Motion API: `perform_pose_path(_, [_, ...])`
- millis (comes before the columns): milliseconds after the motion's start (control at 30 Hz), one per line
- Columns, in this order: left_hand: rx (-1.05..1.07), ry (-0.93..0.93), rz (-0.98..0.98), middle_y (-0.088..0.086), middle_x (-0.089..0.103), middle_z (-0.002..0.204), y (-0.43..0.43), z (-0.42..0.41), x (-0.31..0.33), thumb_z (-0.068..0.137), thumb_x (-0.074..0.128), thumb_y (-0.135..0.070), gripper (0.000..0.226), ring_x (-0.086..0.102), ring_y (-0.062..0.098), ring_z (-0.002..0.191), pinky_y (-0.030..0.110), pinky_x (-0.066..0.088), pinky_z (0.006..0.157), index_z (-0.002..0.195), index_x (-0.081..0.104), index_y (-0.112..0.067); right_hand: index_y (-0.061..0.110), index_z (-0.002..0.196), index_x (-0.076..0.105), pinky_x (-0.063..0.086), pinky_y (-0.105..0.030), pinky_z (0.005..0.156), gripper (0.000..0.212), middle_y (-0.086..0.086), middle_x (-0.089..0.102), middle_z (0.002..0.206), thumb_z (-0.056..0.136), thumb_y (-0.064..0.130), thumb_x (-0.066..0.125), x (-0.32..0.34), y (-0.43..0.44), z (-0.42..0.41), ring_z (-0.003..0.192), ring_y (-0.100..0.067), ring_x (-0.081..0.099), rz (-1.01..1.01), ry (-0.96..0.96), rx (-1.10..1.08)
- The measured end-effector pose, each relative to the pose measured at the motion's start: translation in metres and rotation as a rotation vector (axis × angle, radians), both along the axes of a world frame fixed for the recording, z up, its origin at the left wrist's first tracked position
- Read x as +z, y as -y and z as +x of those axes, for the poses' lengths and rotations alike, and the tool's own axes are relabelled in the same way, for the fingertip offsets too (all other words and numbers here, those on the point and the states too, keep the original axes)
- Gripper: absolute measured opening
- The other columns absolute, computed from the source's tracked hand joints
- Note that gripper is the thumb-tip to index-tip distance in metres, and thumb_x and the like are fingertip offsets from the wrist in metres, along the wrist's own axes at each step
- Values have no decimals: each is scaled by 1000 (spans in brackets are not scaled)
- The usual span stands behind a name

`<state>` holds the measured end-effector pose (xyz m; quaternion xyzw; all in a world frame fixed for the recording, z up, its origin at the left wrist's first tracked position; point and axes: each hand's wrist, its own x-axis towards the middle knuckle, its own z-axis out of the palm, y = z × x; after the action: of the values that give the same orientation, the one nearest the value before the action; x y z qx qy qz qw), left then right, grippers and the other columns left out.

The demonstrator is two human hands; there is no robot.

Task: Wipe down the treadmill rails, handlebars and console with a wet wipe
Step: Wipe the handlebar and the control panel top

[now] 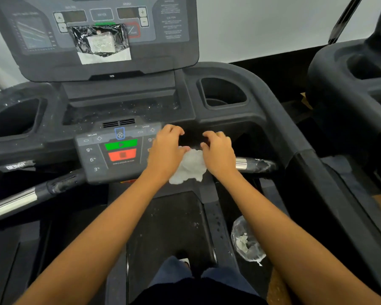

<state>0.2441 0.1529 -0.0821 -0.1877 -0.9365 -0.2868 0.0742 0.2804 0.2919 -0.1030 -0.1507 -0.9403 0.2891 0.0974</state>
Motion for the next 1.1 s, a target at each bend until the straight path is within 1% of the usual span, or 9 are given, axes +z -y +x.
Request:
perform_pose_path(100, [55, -198, 23, 9, 57, 119, 4, 0, 8, 80, 71, -9, 30, 46, 29, 115, 26, 34, 96, 108, 65, -7, 9, 135, 48, 49, -42, 86, 41, -12, 51, 128, 95, 14, 52, -6, 12, 5, 110, -30, 52, 123, -163, 6])
perform_pose_path(267, [115, -243, -106, 11, 60, 126, 32, -10, 5, 89, 55, -13, 28, 47, 33, 123, 43, 40, 102, 115, 66, -10, 7, 106, 60, 42, -45, 87, 34, -11, 63, 96, 91, 32, 43, -27, 60, 19, 90, -31, 60, 395, -118, 312])
perform_pose_path(433, [54, -161, -356, 8, 26, 157, 47, 0, -11, 99, 43, -22, 52, 20, 30, 146, 51, 13, 117, 150, 31, -17, 12, 108, 61, 37, -41, 72, 43, -13, 63, 114, 100, 35, 25, -6, 49, -41, 103, -38, 60, 232, 312, 485])
perform_pose_path(533, [26, -169, -392, 9, 14, 161, 51, 7, -19, 102, 37, -25, 55, 11, 31, 148, 52, 9, 117, 153, 20, -17, 10, 98, 61, 38, -39, 63, 36, -11, 66, 99, 100, 29, 31, -12, 52, -37, 89, -36, 64, 401, 168, 493])
perform_pose_path(633, [23, -193, -264, 14, 24, 157, 60, 14, -25, 100, 43, -22, 50, 17, 33, 146, 51, 15, 117, 149, 34, -14, 13, 93, 61, 40, -39, 65, 28, -5, 63, 81, 98, 29, 38, -33, 49, 5, 72, -27, 60, 439, -143, 369])
perform_pose_path(700, [58, -273, -139, 16, 41, 147, 67, 26, -32, 96, 51, -15, 43, 33, 33, 138, 44, 27, 114, 138, 51, -10, 13, 107, 58, 39, -38, 79, 35, -2, 60, 91, 98, 33, 31, -48, 36, 16, 81, -23, 55, 484, -181, 369])
perform_pose_path(800, [155, -377, 15, 9, 61, 113, 66, 57, -43, 89, 59, -8, 25, 54, 27, 103, 32, 44, 89, 112, 68, -10, 15, 100, 61, 36, -37, 74, 36, -1, 62, 87, 99, 31, 29, -47, 27, 11, 79, -25, 57, 484, -109, 281])
perform_pose_path(933, [170, -179, 24, 0, 64, 92, 46, 85, -62, 91, 56, -18, 13, 59, 23, 83, 39, 51, 63, 98, 67, -16, 14, 85, 62, 30, -36, 67, 29, -4, 67, 79, 95, 23, 35, -30, 57, -11, 74, -29, 63, 510, 32, 177])
perform_pose_path(1100, [405, 228, 173, 8, 65, 117, 31, 85, -74, 94, 54, -22, 27, 57, 33, 109, 39, 45, 81, 120, 60, -14, 13, 89, 59, 29, -34, 56, 20, -4, 65, 77, 95, 25, 45, -26, 66, -13, 65, -28, 62, 547, -39, 341])
